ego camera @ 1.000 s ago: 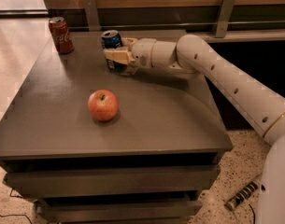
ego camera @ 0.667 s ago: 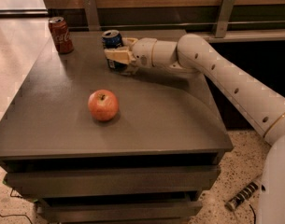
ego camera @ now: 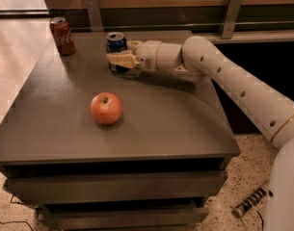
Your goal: Place pepsi can upright
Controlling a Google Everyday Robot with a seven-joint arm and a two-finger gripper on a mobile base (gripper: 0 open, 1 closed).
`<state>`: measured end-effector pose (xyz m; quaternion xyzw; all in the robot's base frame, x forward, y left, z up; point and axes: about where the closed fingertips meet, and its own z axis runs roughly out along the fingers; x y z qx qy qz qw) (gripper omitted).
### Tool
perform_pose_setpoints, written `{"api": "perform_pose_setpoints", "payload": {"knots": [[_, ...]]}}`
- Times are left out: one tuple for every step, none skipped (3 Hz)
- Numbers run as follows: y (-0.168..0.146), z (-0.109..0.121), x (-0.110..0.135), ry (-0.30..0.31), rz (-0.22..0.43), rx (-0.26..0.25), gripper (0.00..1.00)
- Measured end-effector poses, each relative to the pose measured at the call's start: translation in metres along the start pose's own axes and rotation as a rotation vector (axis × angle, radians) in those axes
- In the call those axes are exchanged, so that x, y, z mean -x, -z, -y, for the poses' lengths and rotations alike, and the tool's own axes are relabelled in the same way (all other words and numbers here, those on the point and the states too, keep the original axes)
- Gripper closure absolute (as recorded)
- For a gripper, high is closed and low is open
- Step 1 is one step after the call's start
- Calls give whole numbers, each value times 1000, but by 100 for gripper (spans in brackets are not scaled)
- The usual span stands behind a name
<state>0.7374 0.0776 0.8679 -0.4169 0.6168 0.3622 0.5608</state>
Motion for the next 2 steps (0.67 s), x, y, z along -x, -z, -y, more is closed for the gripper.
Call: {"api": "perform_pose_setpoints", "payload": {"knots": [[-3,-2,0,0,1,5,0],[-3,-2,0,0,1,5,0]]}}
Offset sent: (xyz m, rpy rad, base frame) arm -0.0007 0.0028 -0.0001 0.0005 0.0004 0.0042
